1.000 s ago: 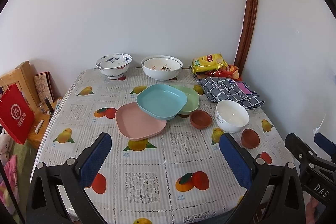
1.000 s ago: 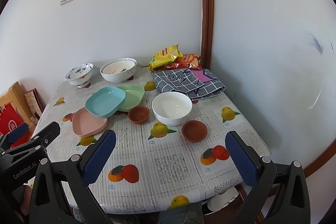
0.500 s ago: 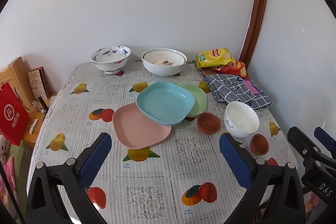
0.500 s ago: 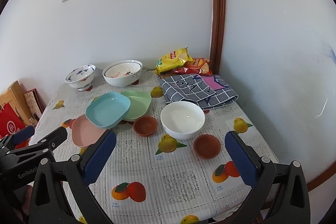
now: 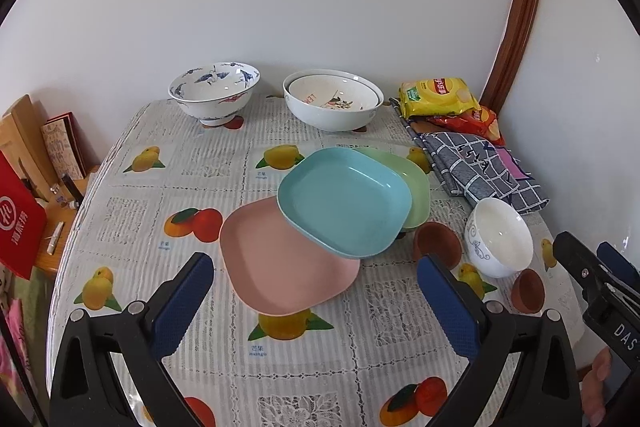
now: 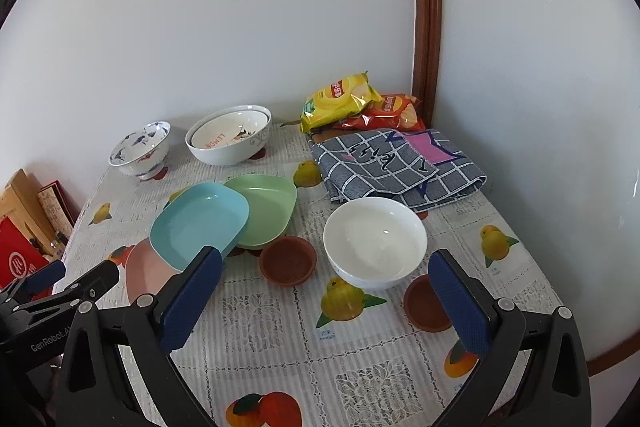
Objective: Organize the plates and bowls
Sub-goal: 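Move both grippers forward toward the rim of the light-blue plate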
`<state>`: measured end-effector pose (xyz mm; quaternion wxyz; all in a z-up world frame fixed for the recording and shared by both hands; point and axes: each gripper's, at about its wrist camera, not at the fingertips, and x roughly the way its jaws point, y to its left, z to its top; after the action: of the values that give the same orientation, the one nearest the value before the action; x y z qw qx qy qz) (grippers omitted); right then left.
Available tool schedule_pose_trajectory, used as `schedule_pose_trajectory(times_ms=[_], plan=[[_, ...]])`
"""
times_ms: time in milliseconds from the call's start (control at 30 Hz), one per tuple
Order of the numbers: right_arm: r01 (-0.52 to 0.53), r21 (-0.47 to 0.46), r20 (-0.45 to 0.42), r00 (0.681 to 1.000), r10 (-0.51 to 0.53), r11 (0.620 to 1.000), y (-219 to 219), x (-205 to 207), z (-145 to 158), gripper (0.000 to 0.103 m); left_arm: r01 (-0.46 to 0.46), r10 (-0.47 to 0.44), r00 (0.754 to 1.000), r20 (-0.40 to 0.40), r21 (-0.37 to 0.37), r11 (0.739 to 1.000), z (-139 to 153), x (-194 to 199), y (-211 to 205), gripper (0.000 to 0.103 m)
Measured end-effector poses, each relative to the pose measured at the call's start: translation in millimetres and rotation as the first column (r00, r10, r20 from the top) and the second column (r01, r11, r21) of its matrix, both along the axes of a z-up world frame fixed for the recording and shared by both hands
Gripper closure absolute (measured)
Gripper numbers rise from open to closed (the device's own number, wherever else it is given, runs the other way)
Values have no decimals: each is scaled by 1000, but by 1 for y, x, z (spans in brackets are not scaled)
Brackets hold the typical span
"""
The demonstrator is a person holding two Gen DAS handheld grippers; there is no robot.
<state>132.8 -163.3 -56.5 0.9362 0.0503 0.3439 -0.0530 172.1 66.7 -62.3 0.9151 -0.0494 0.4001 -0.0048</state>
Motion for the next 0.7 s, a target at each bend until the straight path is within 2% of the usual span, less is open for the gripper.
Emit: schedule_pose_trajectory(times_ms=[367,700], plan=[[-33,23,-73,997,34,999,16,46,-21,3,-13,12,999,-40,-28,1000,-20,43,16,4],[-36,36,-124,991,40,999,26,83,-43,7,-43,43,996,-77,-3,999,-43,77,31,9]])
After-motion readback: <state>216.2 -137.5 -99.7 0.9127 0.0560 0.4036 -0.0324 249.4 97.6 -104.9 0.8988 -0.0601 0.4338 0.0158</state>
